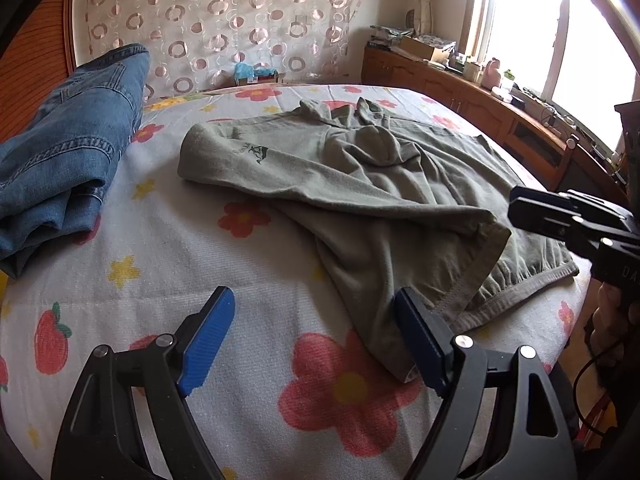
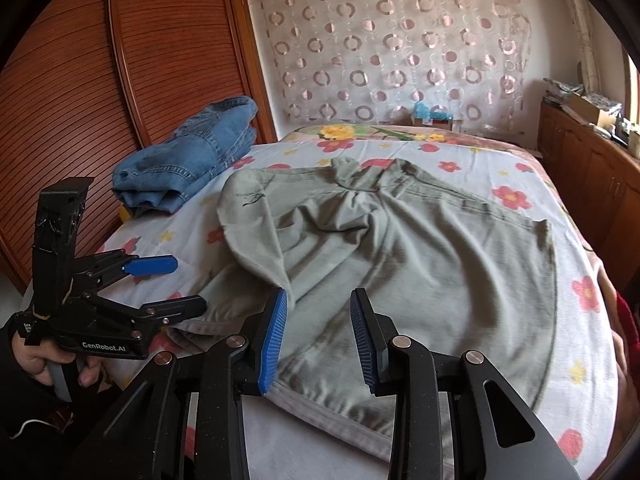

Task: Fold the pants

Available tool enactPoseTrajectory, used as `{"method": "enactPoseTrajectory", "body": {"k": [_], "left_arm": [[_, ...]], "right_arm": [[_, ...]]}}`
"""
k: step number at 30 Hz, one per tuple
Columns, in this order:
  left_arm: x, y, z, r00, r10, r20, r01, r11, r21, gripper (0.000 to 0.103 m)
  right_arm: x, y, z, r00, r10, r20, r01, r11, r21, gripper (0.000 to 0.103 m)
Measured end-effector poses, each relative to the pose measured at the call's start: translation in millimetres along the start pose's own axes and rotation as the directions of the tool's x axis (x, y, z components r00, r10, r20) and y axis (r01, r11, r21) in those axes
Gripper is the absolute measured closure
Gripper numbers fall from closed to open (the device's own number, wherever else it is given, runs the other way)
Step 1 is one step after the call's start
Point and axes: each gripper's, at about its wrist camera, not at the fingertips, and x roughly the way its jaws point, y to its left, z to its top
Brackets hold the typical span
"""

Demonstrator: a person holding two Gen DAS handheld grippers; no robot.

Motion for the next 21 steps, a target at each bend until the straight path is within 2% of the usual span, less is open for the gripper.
{"method": "enactPoseTrajectory", "body": {"k": [10, 12, 13, 16, 20, 21], "left_arm": [[-4.4, 6.7, -0.9, 1.000, -0.024, 0.005, 0.024, 0.999, -0.040, 0.020], [-5.1, 7.6, -1.6, 1.000, -0.021, 0.005, 0.021, 0.999, -0.042, 0.020], [-5.7, 7.6, -2.0, 1.000, -0.021, 0.004, 0.021, 0.999, -0.040, 0.020], [-8.8, 8.6, -1.8, 0.999, -0.036, 0.015, 0.036, 0.998, -0.046, 0.020], [-14.4, 8.8, 1.1, 0.997, -0.075, 0.033, 0.077, 0.995, -0.060, 0.020], [-15.7, 8.6, 2.6, 0.996, -0.081, 0.042, 0.084, 0.995, -0.060, 0.020]], "right_arm": [[17.7, -5.4, 11.9, 0.996, 0.049, -0.075, -0.048, 0.999, 0.010, 0.070], [25.6, -5.9, 11.5, 0.993, 0.051, -0.109, -0.050, 0.999, 0.010, 0.081], [28.0, -6.8, 11.7, 0.991, 0.051, -0.121, -0.050, 0.999, 0.012, 0.084], [25.8, -10.4, 12.1, 0.989, 0.084, -0.120, -0.082, 0.996, 0.024, 0.096], [9.4, -6.7, 15.7, 0.996, 0.054, -0.067, -0.056, 0.998, -0.030, 0.098], [4.3, -3.9, 15.6, 0.998, 0.021, -0.058, -0.024, 0.998, -0.059, 0.098]]}}
